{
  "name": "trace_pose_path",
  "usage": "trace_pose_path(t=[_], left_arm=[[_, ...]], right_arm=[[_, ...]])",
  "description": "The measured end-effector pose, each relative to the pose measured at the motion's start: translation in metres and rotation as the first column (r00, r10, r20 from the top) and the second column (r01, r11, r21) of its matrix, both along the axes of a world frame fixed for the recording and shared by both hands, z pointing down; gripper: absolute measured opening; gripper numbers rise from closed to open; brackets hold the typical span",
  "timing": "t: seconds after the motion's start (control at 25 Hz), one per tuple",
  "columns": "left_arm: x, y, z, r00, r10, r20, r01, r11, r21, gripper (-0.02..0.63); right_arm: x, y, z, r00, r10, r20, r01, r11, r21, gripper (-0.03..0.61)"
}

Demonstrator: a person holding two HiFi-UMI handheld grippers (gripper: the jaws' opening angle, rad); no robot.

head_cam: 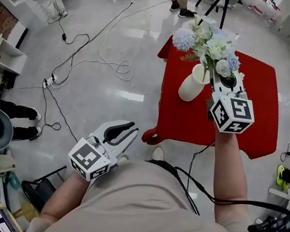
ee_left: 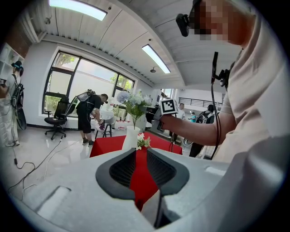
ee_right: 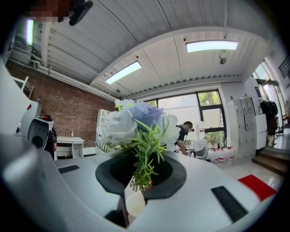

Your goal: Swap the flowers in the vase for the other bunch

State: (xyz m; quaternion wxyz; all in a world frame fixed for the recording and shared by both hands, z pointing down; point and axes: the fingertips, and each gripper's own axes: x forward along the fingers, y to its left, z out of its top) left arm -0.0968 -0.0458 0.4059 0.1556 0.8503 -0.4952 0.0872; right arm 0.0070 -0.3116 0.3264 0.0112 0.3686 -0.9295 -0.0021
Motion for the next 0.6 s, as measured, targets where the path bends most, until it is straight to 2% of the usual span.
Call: trace_pose_path(t=[0.2, 0.44, 0.6], left_arm=[[-0.003, 0.002, 0.0, 1.0, 0.01, -0.005, -0.01, 1.0, 0.003, 0.058], [0.014, -0.008, -0.003, 1.0, 0.025, -0.003, -0.025, 1.0, 0.005, 0.058], [0.008, 0.0, -0.002, 0.999, 0.04, -0.001, -0.04, 0.999, 0.011, 0.058]], right_arm=[[0.003, 0.002, -0.026, 0.999, -0.001, 0.033, 0.0, 1.0, 0.028, 0.061], [0.029, -0.001, -0.07, 0.996, -0.01, 0.09, 0.002, 0.996, 0.091, 0.06], [0.028, 0.014, -0.094, 0.992, -0.016, 0.127, 0.001, 0.993, 0.119, 0.058]])
